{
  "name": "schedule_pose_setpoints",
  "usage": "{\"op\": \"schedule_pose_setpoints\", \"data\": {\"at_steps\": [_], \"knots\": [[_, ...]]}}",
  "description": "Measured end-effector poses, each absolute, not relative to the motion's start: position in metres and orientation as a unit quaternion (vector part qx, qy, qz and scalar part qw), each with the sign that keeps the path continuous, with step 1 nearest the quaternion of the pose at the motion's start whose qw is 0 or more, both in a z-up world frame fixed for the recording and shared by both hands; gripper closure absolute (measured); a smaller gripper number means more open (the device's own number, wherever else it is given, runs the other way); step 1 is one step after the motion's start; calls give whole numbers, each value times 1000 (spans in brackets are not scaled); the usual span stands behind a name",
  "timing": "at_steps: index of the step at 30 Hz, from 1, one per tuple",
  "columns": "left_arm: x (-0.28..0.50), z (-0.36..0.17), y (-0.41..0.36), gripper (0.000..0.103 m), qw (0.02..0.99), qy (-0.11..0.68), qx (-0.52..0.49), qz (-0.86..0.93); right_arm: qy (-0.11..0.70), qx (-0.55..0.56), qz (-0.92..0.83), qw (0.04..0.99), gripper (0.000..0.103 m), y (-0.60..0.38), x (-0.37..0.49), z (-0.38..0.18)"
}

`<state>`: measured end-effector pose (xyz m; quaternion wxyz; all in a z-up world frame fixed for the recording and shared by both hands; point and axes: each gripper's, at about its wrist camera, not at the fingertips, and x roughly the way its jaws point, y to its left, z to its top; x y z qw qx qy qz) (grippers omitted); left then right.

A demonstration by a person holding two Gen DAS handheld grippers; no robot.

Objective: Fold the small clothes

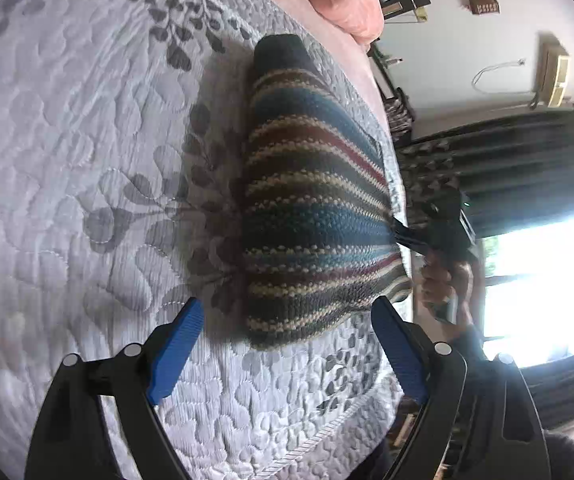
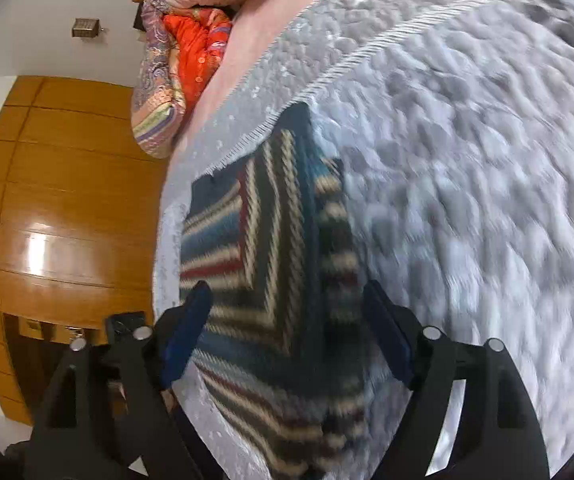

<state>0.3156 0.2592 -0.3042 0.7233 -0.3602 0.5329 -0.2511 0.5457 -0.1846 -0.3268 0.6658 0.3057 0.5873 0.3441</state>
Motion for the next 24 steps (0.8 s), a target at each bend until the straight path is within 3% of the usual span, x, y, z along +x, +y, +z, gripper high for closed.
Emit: {"op": "schedule_pose_setpoints", "data": {"at_steps": [12,18,21,24], "knots": [[344,-353,244,17,679,496,-436,-320,628,285,389,611,16,-135,586,-356],[354,-355,228,16,663,505,-421,-357,635,265,408,601,16,-109,592,-353],[357,-353,221,14,661,515,-409,-362,638,279,405,592,22,-113,599,-358],[358,-348,210,11,663,524,-390,-365,636,270,410,596,17,-103,597,-354]]}}
